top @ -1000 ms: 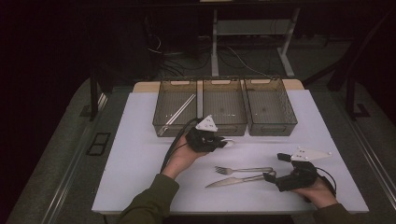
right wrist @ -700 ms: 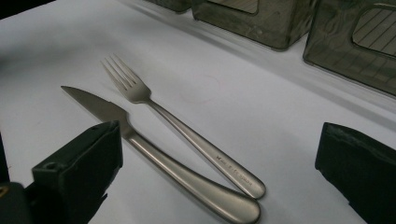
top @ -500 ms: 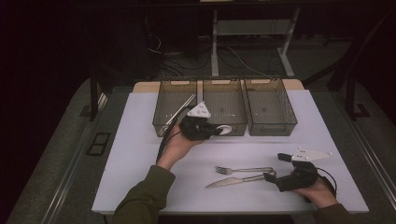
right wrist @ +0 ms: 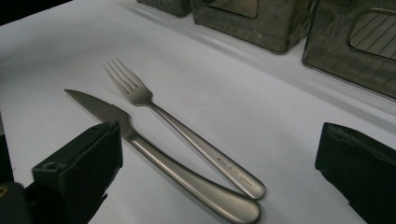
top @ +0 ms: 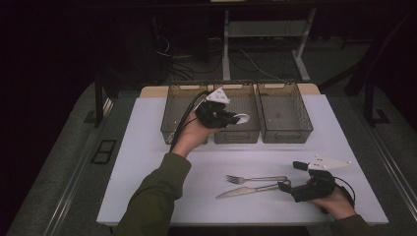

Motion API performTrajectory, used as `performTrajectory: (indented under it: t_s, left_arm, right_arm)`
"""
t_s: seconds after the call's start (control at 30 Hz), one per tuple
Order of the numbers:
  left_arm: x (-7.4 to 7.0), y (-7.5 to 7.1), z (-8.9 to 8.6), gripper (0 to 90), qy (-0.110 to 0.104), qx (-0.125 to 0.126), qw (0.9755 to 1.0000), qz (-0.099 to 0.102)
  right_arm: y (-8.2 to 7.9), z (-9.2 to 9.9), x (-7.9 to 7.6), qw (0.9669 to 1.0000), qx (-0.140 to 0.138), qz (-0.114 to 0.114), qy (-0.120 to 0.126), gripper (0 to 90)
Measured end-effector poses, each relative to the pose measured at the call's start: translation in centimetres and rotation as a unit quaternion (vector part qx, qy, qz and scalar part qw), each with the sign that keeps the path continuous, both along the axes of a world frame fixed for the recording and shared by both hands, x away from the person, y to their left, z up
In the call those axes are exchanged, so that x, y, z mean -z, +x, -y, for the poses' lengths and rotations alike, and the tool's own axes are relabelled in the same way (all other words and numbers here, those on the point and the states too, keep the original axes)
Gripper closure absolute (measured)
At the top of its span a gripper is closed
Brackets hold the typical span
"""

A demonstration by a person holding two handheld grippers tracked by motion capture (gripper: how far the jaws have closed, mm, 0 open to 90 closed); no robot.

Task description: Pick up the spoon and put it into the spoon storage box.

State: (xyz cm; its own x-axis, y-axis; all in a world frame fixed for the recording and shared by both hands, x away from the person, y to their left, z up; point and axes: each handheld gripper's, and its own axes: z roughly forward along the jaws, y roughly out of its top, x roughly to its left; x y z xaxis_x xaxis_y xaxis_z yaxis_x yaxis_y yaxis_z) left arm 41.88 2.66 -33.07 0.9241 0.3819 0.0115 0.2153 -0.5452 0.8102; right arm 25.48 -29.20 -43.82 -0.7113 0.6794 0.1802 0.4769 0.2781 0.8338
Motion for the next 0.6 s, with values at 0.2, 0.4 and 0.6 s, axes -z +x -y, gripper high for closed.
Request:
performTrajectory:
  t_s: [0.2,0.4,0.6]
  left_arm:
    - [0.3,1.9,1.6,79.3,0.015,0.001,0.9999,-0.002]
    - [1.1,3.5,3.2,79.3,0.016,-0.003,0.9998,-0.006]
    - [2.3,4.6,4.1,79.3,0.031,-0.009,0.9994,-0.014]
  right_arm:
    - [0.0,0.0,-0.1,1.0,0.0,0.0,0.002,0.8]
    - [0.0,0.1,-0.1,1.0,-0.001,0.0,0.005,0.7]
    - [0.0,0.2,-0.1,1.0,-0.002,0.002,0.008,0.7]
